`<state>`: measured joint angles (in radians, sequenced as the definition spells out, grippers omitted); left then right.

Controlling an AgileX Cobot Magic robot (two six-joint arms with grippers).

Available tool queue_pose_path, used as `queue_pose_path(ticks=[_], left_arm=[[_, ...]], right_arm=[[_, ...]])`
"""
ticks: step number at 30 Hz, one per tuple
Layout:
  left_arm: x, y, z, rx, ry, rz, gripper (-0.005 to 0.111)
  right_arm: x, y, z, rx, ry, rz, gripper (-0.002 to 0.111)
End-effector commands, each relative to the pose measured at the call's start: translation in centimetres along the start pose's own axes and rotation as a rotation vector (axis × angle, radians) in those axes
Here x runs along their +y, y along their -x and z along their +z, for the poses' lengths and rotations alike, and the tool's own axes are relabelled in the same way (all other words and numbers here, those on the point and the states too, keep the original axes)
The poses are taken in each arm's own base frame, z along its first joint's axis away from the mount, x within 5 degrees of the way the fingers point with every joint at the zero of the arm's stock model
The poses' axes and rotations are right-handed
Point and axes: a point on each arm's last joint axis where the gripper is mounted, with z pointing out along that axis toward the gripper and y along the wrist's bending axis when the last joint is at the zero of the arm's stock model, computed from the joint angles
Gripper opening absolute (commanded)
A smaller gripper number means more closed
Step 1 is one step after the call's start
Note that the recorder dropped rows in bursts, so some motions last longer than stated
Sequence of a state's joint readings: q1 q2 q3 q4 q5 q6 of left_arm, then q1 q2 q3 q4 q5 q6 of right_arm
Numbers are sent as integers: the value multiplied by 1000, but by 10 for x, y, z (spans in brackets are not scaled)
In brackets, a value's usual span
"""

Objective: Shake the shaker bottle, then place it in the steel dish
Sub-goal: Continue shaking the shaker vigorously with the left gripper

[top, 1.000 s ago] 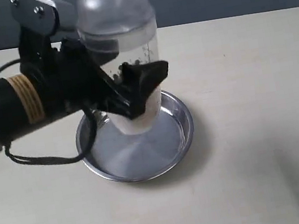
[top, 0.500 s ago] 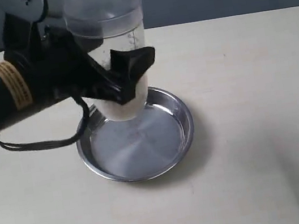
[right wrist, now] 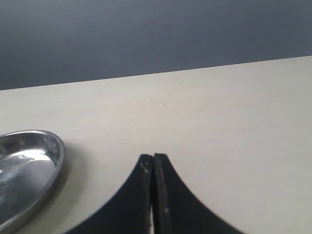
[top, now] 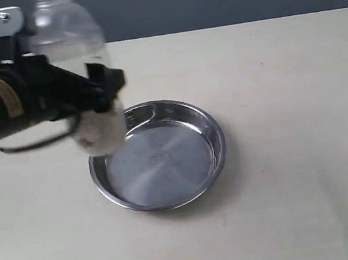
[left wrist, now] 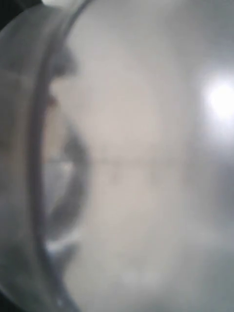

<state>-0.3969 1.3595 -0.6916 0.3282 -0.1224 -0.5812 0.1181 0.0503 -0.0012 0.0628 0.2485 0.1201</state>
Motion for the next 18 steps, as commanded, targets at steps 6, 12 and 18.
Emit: queue_pose_path(ticks=[6,12,18], left_arm=[[-62,-4,-2,4,-250,329,0],[-43,5,13,30,-125,104,0],[-15,9,30,76,-9,109,0]], right_arm=[[0,0,0,-6,1,-3,-1],[0,0,0,-6,1,-3,-1],[0,1,0,-11,2,-3,-1]])
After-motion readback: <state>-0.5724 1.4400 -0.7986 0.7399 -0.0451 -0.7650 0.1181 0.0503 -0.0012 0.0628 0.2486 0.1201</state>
